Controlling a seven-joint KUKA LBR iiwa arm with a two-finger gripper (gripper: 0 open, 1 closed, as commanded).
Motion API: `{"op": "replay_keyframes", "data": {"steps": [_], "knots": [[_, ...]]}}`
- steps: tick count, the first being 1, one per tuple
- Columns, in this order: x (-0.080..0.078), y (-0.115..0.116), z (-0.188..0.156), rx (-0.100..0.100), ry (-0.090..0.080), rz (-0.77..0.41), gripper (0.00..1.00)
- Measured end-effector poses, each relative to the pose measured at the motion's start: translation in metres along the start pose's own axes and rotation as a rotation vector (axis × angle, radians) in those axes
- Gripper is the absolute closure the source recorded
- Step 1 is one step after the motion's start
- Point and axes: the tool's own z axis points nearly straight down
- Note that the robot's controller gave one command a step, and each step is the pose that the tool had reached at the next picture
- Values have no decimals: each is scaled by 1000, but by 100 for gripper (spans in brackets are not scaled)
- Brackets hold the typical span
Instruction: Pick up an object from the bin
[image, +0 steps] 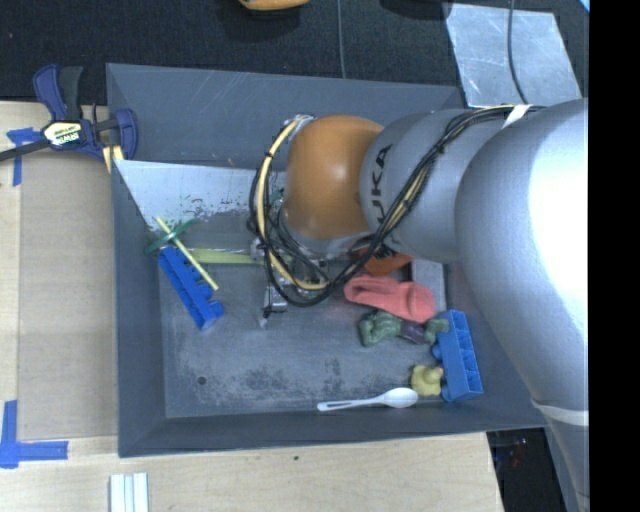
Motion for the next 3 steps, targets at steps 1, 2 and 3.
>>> {"op": "replay_keyframes", "data": {"steps": [1,2,3], "knots": [[-7,-37,-27,-1,-7,-1,0],[16,-53,-60,1,1,7,0],[5,-106,-35,0,-3,-94,0]]}}
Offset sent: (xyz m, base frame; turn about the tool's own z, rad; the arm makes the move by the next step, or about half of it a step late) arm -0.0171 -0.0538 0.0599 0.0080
